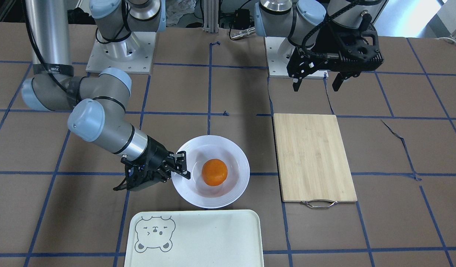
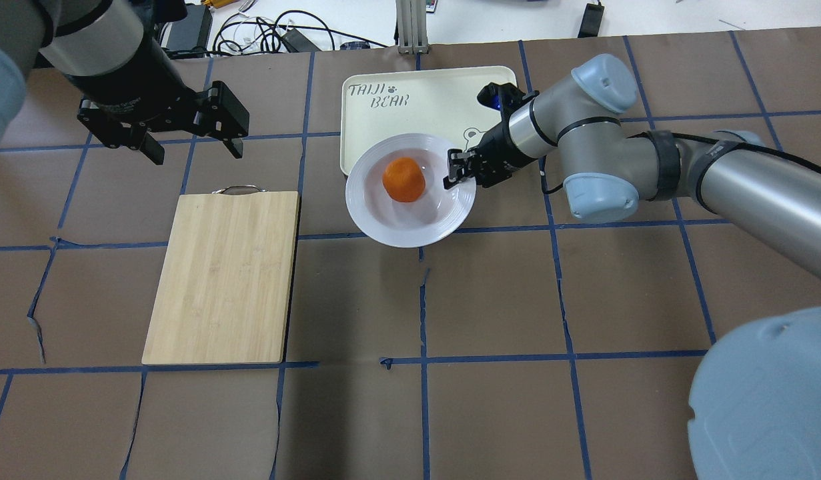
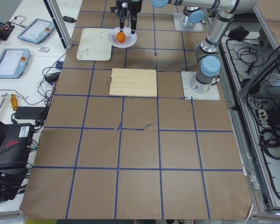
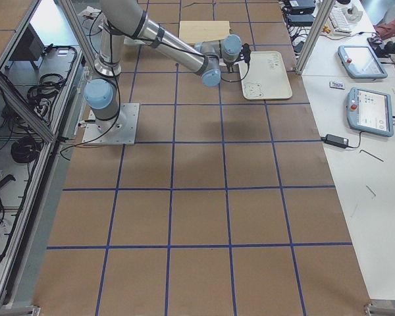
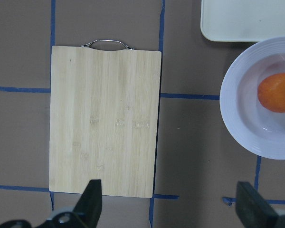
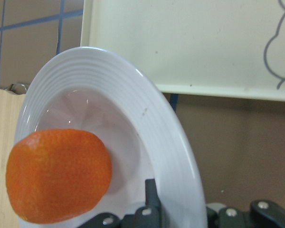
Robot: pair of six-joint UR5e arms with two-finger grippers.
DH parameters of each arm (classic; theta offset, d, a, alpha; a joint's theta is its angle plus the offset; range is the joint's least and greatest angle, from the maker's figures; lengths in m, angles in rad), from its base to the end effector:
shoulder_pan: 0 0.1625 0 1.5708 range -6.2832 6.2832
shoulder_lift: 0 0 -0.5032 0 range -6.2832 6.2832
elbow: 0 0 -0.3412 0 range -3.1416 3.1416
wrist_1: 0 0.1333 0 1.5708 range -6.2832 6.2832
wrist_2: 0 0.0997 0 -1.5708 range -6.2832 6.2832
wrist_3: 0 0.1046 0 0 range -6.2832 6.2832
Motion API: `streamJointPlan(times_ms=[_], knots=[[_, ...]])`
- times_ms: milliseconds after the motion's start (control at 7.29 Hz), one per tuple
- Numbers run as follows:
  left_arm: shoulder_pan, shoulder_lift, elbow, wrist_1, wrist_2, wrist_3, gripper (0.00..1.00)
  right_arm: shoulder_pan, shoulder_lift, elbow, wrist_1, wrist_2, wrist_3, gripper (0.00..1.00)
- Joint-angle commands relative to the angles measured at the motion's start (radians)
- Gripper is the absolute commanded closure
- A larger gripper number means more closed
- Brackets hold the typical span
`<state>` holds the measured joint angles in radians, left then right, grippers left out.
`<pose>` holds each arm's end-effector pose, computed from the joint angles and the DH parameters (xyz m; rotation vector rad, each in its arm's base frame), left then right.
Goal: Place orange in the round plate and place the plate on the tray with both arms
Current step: 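Slide the plate with the orange onto the bear-printed tray with the right gripper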
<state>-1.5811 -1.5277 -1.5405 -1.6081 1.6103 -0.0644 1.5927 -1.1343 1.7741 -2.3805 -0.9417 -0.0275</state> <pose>-0.1335 -0.4207 0.5894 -0.0850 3.1018 -0.0582 0.2079 -0.5946 0.3483 -0.1313 2.5026 -0.2156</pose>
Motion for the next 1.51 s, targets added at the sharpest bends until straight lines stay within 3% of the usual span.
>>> streamJointPlan(times_ms=[0,275,686,1373], knots=[[0.000,0.000,-0.001,0.000,0.000,0.000,0.00,-0.026,0.139,-0.216,0.010,0.006,0.003,1.00],[0.000,0.000,-0.001,0.000,0.000,0.000,0.00,-0.025,0.282,-0.405,0.033,0.006,0.041,1.00],[0.001,0.000,-0.001,0.000,0.000,0.000,0.00,-0.025,0.416,-0.556,0.034,0.008,0.052,1.00],[0.001,0.000,-0.001,0.000,-0.001,0.000,0.00,-0.025,0.467,-0.573,0.032,-0.005,0.049,1.00]])
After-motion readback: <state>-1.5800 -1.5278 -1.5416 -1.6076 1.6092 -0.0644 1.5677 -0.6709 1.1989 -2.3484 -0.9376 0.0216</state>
